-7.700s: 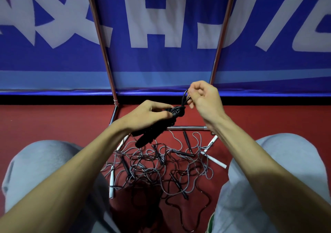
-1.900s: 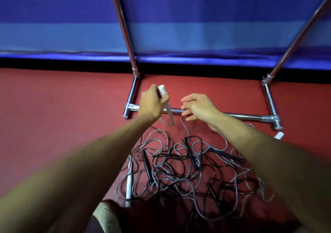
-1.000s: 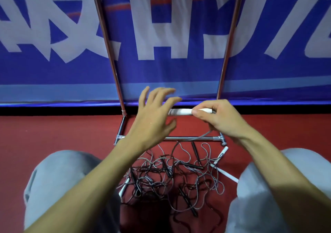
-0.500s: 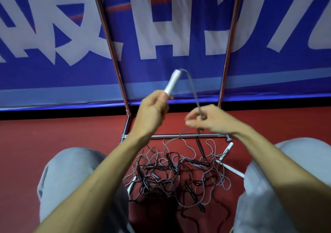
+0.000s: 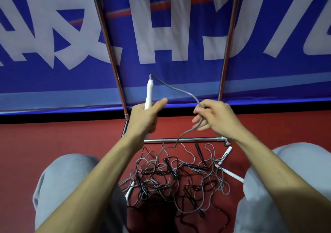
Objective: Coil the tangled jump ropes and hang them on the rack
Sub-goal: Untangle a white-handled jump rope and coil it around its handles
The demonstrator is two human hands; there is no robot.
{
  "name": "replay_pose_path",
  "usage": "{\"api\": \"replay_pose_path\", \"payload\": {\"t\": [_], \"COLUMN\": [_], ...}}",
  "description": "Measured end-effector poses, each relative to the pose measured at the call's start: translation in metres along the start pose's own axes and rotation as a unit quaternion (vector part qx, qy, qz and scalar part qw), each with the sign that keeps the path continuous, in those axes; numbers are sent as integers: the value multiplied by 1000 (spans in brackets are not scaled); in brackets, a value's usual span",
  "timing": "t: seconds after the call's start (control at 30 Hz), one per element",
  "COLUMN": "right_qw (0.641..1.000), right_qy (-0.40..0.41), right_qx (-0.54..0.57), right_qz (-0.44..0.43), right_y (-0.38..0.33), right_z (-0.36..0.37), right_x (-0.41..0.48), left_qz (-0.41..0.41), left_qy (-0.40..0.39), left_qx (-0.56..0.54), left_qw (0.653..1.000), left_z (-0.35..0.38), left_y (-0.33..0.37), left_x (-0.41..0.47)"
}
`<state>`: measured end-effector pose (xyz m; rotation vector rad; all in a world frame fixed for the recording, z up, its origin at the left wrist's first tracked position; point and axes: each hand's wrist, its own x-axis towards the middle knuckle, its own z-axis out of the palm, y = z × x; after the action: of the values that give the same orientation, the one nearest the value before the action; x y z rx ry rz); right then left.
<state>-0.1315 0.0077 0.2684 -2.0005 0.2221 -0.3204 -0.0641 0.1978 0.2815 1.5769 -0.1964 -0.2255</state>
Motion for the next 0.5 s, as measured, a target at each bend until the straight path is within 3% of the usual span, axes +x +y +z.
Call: {"api": "replay_pose_path", "payload": {"t": [0.1, 0.17, 0.33, 0.5], "right_qw": [993, 982, 933, 835], "right_qy": [38, 70, 186, 281], "right_qx": [113, 176, 307, 473], "right_qz": [-11, -20, -24, 15], "right_y": [-19, -27, -34, -25], "right_z": [-9, -16, -32, -33], "right_x": [-7, -10, -9, -5], "left_qz": [76, 107, 146, 99], "left_qy": [-22, -82, -181, -294], "left_qx": [226, 278, 275, 171], "left_qw": [971, 951, 933, 935], "left_z": [3, 7, 16, 29], "left_y": [-12, -19, -25, -24], "left_x": [1, -1, -5, -18]}}
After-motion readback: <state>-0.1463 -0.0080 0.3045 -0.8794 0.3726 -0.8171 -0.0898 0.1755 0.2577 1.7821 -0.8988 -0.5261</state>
